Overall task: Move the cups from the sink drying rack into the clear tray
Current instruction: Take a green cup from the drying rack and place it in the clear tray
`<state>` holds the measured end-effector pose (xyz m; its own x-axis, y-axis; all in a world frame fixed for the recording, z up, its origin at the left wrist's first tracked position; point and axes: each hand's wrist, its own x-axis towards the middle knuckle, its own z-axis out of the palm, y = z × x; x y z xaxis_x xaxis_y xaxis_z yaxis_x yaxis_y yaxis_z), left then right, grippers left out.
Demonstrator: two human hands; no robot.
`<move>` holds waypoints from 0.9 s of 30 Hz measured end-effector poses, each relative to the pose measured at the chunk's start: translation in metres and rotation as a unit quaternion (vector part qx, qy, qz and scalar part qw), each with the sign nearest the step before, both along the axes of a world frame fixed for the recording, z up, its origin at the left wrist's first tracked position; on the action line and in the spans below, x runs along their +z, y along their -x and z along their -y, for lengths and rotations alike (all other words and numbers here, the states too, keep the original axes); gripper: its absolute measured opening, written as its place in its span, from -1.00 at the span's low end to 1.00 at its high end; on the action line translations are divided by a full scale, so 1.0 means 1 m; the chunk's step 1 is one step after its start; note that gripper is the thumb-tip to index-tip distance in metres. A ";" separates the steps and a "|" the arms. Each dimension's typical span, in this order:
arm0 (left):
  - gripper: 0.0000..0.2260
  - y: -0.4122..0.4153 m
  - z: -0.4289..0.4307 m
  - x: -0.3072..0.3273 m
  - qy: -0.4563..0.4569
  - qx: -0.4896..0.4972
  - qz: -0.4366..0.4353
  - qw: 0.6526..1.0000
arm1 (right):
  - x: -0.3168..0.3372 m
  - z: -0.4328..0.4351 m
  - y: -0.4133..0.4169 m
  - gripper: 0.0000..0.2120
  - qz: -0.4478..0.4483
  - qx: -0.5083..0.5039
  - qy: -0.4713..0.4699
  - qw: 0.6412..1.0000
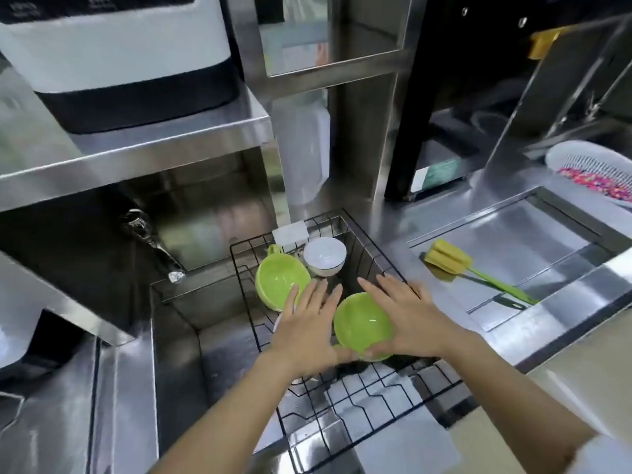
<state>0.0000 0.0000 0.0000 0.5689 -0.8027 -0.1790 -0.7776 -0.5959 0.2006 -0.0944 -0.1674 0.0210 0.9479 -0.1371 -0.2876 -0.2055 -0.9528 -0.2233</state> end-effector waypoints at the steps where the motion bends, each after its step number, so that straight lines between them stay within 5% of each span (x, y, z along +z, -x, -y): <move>1: 0.00 0.001 0.003 0.000 -0.018 -0.008 0.002 1.000 | -0.001 0.001 0.000 0.09 -0.026 0.003 0.000 1.000; 8: 0.11 0.008 0.025 -0.015 -0.088 -0.033 -0.002 0.996 | -0.016 0.003 -0.001 0.18 -0.058 0.059 0.096 0.992; 17: 0.11 0.011 0.030 -0.021 -0.026 -0.016 0.006 0.999 | -0.024 0.008 0.006 0.08 0.067 0.059 0.065 0.994; 23: 0.21 0.003 0.029 -0.001 0.076 0.007 -0.057 0.995 | 0.001 0.017 0.012 0.11 0.127 -0.019 -0.200 0.971; 27: 0.18 -0.002 0.017 0.032 0.204 0.084 -0.247 0.944 | 0.030 0.012 0.015 0.13 0.207 -0.082 -0.372 0.901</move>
